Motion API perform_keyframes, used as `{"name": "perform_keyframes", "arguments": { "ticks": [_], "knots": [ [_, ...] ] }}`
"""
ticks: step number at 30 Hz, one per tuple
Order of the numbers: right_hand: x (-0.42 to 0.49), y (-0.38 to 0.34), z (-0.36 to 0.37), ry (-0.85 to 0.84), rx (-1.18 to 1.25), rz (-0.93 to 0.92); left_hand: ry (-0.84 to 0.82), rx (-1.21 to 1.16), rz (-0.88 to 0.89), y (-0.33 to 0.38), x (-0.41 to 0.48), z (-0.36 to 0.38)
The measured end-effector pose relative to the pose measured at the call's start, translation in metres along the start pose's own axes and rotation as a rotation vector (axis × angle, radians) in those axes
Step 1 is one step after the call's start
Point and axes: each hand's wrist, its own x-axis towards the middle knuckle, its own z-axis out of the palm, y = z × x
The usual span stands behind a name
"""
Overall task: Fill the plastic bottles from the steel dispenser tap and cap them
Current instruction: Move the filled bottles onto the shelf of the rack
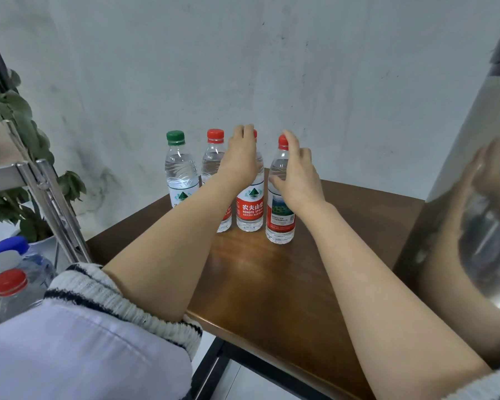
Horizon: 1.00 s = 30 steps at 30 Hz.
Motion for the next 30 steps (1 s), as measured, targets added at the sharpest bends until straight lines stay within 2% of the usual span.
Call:
{"name": "perform_keyframes", "arguments": {
  "ticks": [17,23,30],
  "knots": [
    [-0.044,0.0,0.0,0.11,0.238,-0.035,0.132,-0.396,0.039,0.007,-0.065,0.007],
    [-0.075,-0.007,0.006,0.142,0.179,-0.123,0.226,-0.464,0.0,0.007,-0.107,0.002],
    [-0.112,-0.032,-0.005,0.126,0.185,-0.159,0.235,-0.5,-0.041,0.01,-0.162,-0.036]
  ]
}}
